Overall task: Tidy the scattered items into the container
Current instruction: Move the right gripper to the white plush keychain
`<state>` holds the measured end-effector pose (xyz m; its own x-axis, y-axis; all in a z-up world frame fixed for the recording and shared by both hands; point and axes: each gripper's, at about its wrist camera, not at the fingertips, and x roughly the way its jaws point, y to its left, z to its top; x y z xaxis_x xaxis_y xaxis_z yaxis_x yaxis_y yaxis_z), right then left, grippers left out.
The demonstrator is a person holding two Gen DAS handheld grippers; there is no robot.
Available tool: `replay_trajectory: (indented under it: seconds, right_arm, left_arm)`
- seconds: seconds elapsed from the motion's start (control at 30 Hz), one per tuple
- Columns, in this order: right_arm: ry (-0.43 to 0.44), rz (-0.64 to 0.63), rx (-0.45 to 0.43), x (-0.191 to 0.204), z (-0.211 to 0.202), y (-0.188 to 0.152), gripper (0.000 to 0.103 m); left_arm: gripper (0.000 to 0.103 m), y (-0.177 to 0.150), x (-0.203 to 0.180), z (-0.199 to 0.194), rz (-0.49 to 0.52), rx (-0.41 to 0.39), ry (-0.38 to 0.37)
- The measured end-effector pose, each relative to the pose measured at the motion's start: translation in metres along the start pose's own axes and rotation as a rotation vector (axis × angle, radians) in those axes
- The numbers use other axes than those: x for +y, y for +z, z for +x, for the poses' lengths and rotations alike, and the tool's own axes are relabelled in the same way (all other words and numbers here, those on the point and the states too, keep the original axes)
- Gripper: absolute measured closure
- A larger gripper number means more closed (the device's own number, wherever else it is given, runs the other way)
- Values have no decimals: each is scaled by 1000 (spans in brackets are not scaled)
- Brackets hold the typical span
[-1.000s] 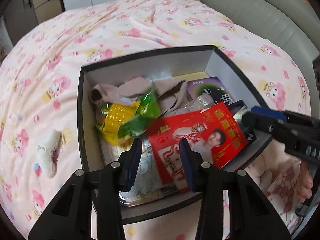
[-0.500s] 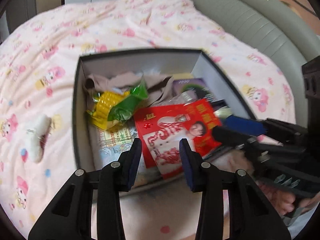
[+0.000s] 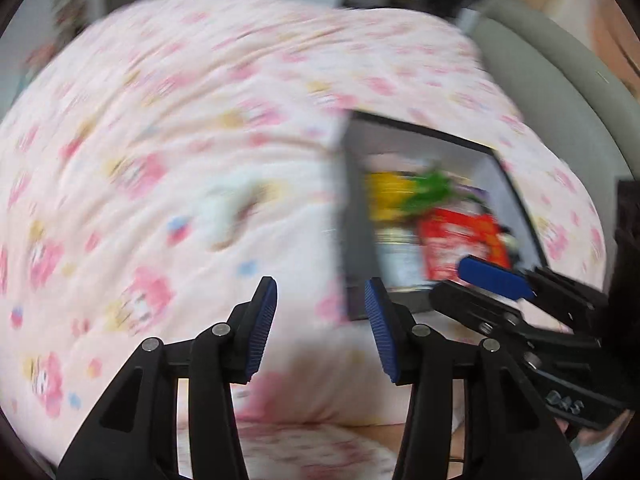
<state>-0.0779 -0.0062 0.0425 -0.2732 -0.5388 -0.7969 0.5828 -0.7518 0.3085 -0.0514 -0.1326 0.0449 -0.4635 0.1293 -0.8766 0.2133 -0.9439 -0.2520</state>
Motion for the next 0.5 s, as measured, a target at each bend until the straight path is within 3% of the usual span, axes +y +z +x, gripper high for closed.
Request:
replay_trajectory:
  seconds: [0.13, 0.27, 0.37, 0.5]
  right_arm:
    - [46, -18, 63, 31, 49, 20, 66]
    - [87, 4, 136, 50, 101, 33, 66]
    - [41, 12, 190, 58, 143, 40, 66]
    - [12, 50, 197, 48, 174, 50, 66]
  left_arm:
    - [56, 11, 56, 18, -129, 17, 37]
    - [57, 27, 97, 45, -239, 46, 18]
    - [57, 37, 118, 60, -279, 55, -3]
    - [57, 53, 137, 96, -293, 110, -43]
